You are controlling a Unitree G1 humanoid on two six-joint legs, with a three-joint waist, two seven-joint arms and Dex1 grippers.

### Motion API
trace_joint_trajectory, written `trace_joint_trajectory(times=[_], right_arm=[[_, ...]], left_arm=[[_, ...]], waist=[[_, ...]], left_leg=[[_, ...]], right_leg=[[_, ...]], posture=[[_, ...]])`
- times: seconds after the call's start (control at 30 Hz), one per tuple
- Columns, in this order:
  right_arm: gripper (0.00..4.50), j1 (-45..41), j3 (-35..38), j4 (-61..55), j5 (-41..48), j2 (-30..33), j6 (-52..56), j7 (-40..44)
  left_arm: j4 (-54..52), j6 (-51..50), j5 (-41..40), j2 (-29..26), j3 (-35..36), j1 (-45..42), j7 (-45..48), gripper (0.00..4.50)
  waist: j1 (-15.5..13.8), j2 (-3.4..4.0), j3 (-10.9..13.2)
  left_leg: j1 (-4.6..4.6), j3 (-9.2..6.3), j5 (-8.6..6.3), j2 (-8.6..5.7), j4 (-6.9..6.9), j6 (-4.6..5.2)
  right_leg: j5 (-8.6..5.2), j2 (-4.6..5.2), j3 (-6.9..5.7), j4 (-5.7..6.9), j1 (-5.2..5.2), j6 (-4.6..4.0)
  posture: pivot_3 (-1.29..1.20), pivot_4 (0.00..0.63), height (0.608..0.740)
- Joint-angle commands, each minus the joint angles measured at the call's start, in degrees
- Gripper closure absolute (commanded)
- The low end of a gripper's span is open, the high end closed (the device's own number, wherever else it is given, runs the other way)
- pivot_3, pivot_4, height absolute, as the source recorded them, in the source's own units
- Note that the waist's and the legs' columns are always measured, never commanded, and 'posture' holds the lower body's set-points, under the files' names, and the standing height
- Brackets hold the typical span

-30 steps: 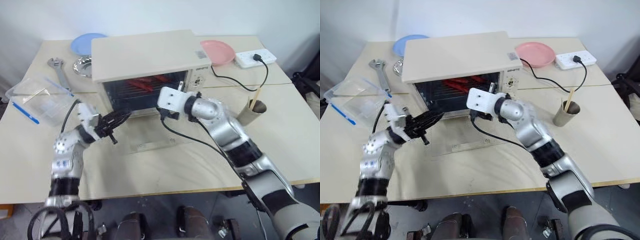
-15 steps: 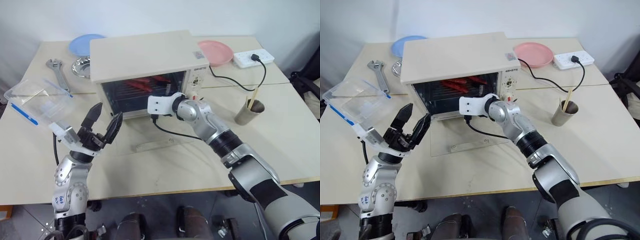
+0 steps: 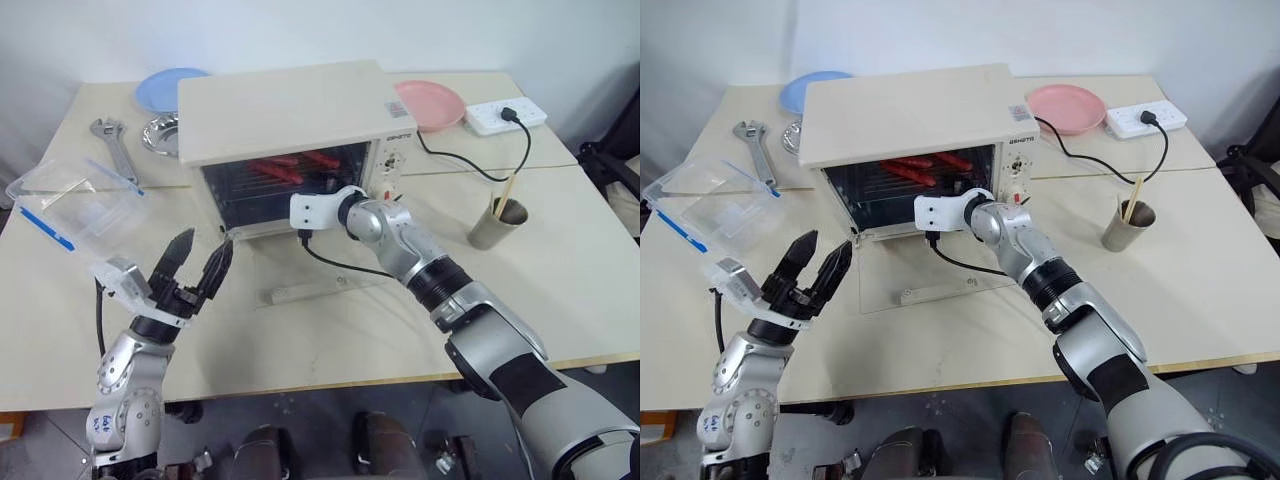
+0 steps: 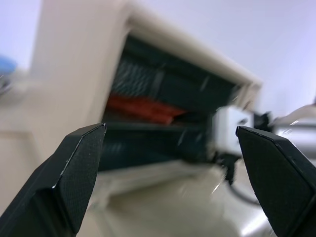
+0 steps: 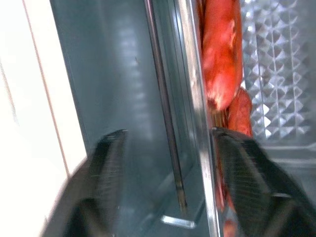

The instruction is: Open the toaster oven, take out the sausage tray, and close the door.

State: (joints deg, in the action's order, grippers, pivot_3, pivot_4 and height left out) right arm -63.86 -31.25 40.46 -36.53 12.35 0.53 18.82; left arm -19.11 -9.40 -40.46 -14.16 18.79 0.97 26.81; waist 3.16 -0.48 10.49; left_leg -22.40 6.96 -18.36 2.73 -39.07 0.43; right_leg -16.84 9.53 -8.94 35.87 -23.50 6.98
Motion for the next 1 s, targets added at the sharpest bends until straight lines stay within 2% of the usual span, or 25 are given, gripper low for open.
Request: trace_joint_trajectory(times=[0.03, 0.17, 0.2, 0.43, 1.0], right_arm=[[3.02, 0.1, -0.4, -3.0, -1.7, -0.1, -0.3, -1.3], [4.35, 1.8, -0.5, -6.5, -3.2, 0.4, -0.4, -1.9], [4.48, 2.3, -0.4, -7.7, -3.7, 0.5, -0.3, -1.8], [4.48, 4.8, 0.5, -14.7, -7.3, 1.8, 0.4, -3.4], [4.48, 15.2, 2.4, -36.6, -10.1, 6.6, 1.8, 2.4]], left_arm=[[-2.9, -0.2, -1.6, -1.3, 1.3, 0.6, 0.3, 0.00], [-2.1, -1.4, -2.4, -3.1, 1.8, 0.9, 1.9, 0.00], [-1.9, -1.5, -2.7, -3.5, 1.8, 0.9, 2.4, 0.00], [0.1, -1.4, -3.6, -4.6, 2.8, -1.0, 4.7, 0.00], [1.8, -3.2, -2.9, -4.6, 1.4, -6.8, 4.0, 0.00]], waist=[[0.0, 0.00, 0.0], [0.0, 0.00, 0.0], [0.0, -0.01, 0.0], [0.0, -0.01, 0.0], [-0.1, -0.02, 0.0]], left_leg=[[0.00, 0.01, 0.00, 0.00, 0.00, 0.00], [0.00, 0.01, 0.00, 0.00, 0.00, 0.00], [0.00, 0.01, 0.00, -0.01, 0.00, -0.01], [-0.01, 0.01, -0.01, -0.01, 0.05, -0.02], [-0.05, 0.03, -0.01, -0.02, 0.12, -0.02]], right_leg=[[0.00, 0.00, 0.01, 0.00, 0.00, 0.00], [0.00, 0.00, 0.01, -0.01, 0.00, 0.00], [0.00, 0.00, 0.01, -0.01, 0.00, 0.00], [-0.01, 0.00, -0.01, -0.02, -0.03, -0.01], [-0.01, -0.02, -0.02, -0.15, -0.05, -0.01]], posture=[[0.00, 0.150, 0.740], [0.00, 0.150, 0.740], [0.00, 0.150, 0.740], [0.00, 0.150, 0.740], [0.00, 0.150, 0.740]])
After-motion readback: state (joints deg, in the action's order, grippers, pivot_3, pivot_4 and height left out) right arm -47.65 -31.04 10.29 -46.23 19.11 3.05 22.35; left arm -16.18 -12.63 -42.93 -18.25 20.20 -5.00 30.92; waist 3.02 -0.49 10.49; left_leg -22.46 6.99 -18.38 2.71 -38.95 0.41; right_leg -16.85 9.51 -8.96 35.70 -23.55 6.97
